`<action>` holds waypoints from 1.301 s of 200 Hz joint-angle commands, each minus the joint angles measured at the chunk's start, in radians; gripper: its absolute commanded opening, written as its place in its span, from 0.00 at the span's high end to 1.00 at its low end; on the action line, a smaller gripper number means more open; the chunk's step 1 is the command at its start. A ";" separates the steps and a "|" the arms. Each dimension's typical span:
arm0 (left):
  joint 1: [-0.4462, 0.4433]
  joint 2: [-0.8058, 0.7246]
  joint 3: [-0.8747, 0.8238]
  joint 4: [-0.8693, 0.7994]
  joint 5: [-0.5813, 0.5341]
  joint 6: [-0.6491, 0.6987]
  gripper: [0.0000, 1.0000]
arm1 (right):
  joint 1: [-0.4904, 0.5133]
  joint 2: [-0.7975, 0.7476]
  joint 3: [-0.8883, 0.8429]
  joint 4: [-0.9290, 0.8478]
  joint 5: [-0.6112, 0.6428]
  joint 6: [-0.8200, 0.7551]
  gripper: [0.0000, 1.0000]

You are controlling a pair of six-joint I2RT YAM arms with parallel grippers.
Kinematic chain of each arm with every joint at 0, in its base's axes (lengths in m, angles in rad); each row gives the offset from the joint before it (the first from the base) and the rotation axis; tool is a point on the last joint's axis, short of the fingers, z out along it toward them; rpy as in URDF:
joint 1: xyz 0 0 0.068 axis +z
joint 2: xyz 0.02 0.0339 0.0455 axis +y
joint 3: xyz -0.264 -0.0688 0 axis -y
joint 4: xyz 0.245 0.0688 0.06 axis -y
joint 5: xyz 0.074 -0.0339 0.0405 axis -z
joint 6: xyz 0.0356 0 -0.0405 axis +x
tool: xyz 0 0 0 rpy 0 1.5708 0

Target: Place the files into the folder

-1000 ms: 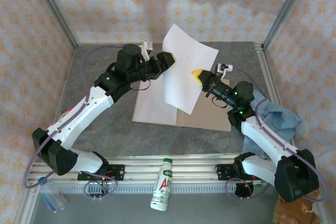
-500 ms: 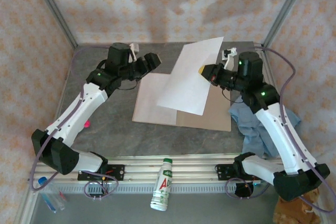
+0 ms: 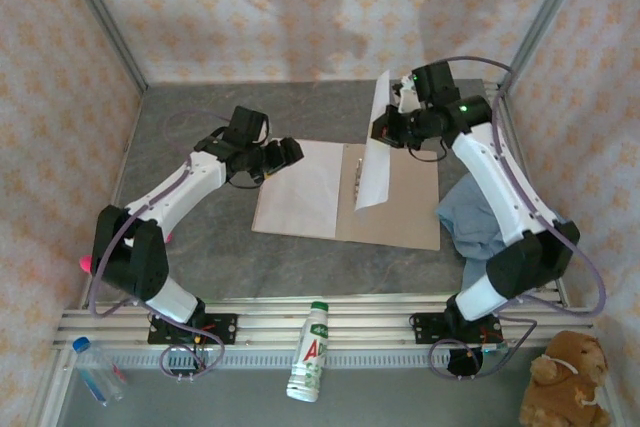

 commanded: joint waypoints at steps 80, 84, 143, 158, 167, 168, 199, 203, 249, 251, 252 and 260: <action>-0.001 0.034 -0.036 0.031 0.009 0.038 0.21 | -0.161 0.016 -0.294 -0.003 0.180 -0.171 1.00; 0.000 0.036 -0.036 0.030 0.009 0.039 0.21 | -0.168 0.023 -0.308 -0.002 0.200 -0.173 1.00; -0.001 0.035 -0.032 0.007 0.010 0.053 0.21 | -0.183 0.122 -0.373 0.058 0.348 -0.250 1.00; 0.000 0.033 -0.028 0.001 0.012 0.056 0.21 | -0.183 0.130 -0.379 0.073 0.385 -0.257 1.00; 0.000 0.031 -0.029 -0.001 0.013 0.056 0.21 | -0.184 0.131 -0.384 0.080 0.388 -0.267 1.00; 0.000 0.031 -0.029 -0.001 0.013 0.056 0.21 | -0.183 0.130 -0.385 0.082 0.387 -0.268 1.00; -0.001 0.034 -0.027 -0.010 0.014 0.061 0.22 | -0.183 0.118 -0.414 0.127 0.369 -0.254 1.00; -0.001 0.034 -0.026 -0.012 0.015 0.062 0.22 | -0.183 0.119 -0.417 0.132 0.365 -0.250 1.00; -0.001 0.035 -0.018 -0.030 0.007 0.073 0.22 | -0.188 0.116 -0.448 0.174 0.338 -0.199 1.00; 0.000 0.035 -0.018 -0.030 0.007 0.073 0.22 | -0.188 0.115 -0.448 0.173 0.344 -0.198 1.00; -0.001 0.035 -0.019 -0.030 0.007 0.073 0.22 | -0.188 0.114 -0.448 0.172 0.345 -0.198 1.00; -0.001 0.035 -0.019 -0.031 0.008 0.073 0.22 | -0.188 0.108 -0.447 0.168 0.355 -0.196 1.00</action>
